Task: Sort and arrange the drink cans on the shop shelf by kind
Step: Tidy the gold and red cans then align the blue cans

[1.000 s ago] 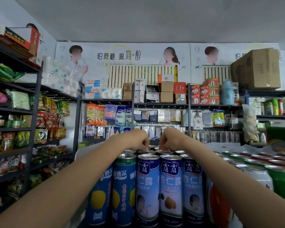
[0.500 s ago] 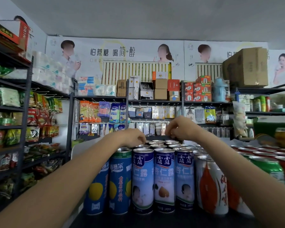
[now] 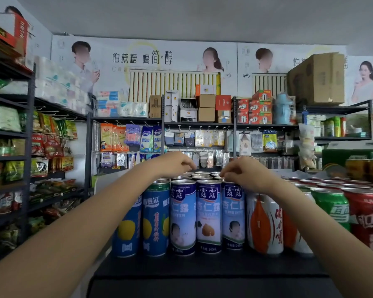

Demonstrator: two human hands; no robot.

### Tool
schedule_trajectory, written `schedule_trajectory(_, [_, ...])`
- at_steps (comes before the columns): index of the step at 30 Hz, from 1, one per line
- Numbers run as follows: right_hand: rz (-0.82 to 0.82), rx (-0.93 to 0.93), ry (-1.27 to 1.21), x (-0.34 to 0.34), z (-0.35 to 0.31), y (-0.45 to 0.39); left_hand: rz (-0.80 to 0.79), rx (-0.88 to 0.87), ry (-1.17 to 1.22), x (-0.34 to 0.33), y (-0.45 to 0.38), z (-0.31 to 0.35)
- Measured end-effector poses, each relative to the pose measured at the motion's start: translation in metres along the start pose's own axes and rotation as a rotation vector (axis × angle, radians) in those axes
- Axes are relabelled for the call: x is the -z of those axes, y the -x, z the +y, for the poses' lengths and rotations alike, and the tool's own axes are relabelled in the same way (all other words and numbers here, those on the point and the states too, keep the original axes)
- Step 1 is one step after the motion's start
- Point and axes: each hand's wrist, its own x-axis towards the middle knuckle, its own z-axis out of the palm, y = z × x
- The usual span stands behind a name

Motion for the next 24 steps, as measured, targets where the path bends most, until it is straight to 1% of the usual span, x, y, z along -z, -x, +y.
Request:
schedule_trajectory(2, [0.013, 0.026, 0.016, -0.001, -0.004, 0.006, -0.016, -0.070, -0.028, -0.003, 0.009, 0.011])
schedule_trajectory(6, [-0.148, 0.053, 0.084, 0.006, -0.008, 0.017, -0.076, -0.113, -0.075, -0.004, 0.021, 0.018])
schedule_trajectory(7, [-0.165, 0.054, 0.105, 0.007, -0.008, 0.018, -0.077, -0.116, -0.070, -0.003, 0.023, 0.018])
schedule_trajectory(11, [-0.091, 0.047, 0.094, 0.004, -0.008, 0.023, -0.026, -0.126, 0.000, -0.008, 0.033, 0.023])
schedule_trajectory(13, [-0.078, 0.048, 0.085, 0.004, -0.007, 0.024, -0.015, -0.159, -0.006, -0.014, 0.036, 0.025])
schedule_trajectory(15, [-0.099, 0.045, 0.089, 0.008, -0.008, 0.025, -0.047, -0.178, -0.058, -0.016, 0.036, 0.023])
schedule_trajectory(17, [-0.135, 0.041, 0.096, 0.013, -0.009, 0.024, -0.052, -0.191, -0.045, -0.011, 0.037, 0.021])
schedule_trajectory(18, [-0.137, 0.050, 0.101, 0.015, -0.011, 0.022, -0.016, -0.203, -0.016, -0.008, 0.036, 0.020])
schedule_trajectory(20, [-0.069, 0.109, 0.131, 0.019, -0.013, 0.015, 0.131, -0.235, -0.005, 0.000, 0.035, 0.017])
schedule_trajectory(22, [0.028, 0.195, 0.193, 0.020, -0.013, 0.002, 0.252, -0.254, -0.172, 0.005, 0.028, 0.011])
schedule_trajectory(24, [0.050, 0.278, 0.284, 0.018, -0.009, -0.014, 0.280, -0.274, -0.419, 0.007, 0.016, 0.002])
